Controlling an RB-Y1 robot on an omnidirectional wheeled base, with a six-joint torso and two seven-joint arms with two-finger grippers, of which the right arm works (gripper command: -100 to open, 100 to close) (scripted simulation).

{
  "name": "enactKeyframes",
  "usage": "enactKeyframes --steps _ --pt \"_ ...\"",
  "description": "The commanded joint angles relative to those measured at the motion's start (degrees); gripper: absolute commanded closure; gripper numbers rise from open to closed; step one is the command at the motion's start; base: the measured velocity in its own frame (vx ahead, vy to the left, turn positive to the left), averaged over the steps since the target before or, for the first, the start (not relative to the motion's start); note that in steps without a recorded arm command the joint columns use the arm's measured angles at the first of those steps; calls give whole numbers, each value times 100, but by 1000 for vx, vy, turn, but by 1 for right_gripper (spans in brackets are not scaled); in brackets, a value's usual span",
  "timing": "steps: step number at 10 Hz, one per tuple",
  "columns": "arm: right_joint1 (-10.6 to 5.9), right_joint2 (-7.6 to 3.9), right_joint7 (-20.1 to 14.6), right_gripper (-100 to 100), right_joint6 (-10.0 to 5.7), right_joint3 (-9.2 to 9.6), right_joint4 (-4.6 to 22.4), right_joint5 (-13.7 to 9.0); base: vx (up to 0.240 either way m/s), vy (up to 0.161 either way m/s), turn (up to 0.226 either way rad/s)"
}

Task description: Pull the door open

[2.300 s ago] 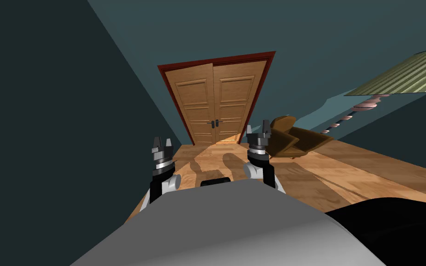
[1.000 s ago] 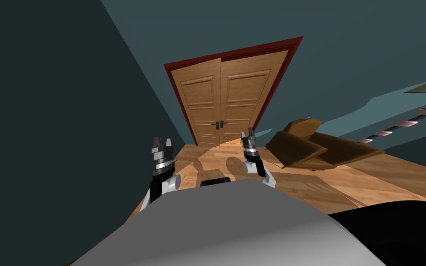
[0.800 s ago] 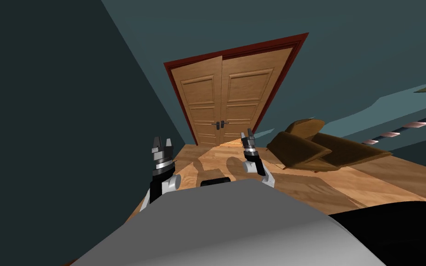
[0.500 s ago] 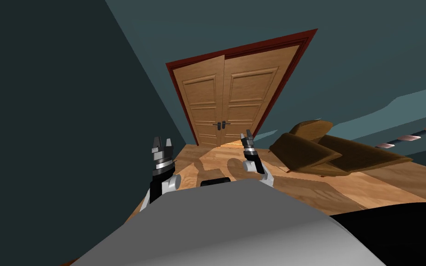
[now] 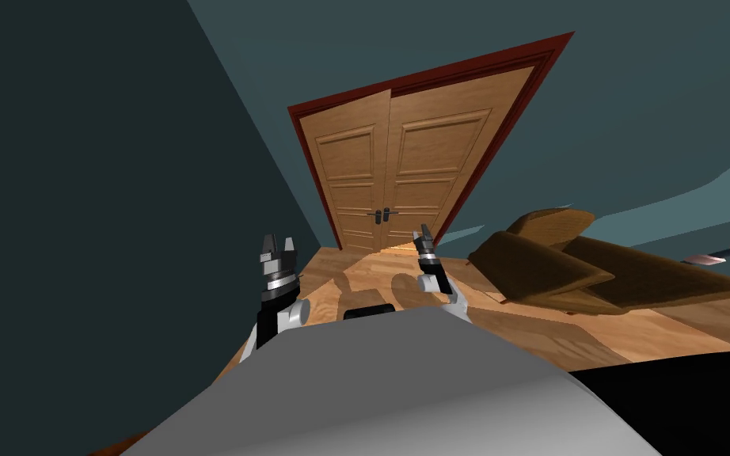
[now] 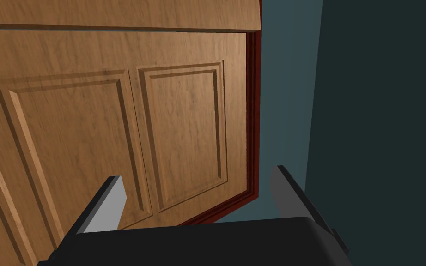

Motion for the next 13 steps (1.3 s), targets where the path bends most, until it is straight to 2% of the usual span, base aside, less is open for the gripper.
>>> enactKeyframes --steps 1,2,3,5,6,8,9,11,12,13 --pt "-105 -75 -28 -100 -8 -55 286 -25 53 2 82" --pt "-201 -146 -56 -100 -5 -109 490 -51 79 0 111" --pt "-201 -146 -56 -100 -5 -109 560 -51 61 -4 30" --pt "-393 -289 -111 -100 1 -216 993 -102 71 2 89" --pt "-393 -289 -111 -100 1 -216 1054 -102 68 -3 32" --pt "-591 -435 -168 -100 8 -326 1495 -154 71 -6 92" --pt "-591 -435 -168 -100 8 -326 1561 -154 66 -3 38" --pt "-789 -581 -225 -100 14 -436 1949 -206 69 -3 93" --pt "-789 -581 -225 -100 14 -436 2070 -206 64 -12 41" --pt "-889 -654 -254 -100 18 -490 2237 -232 52 -5 73"
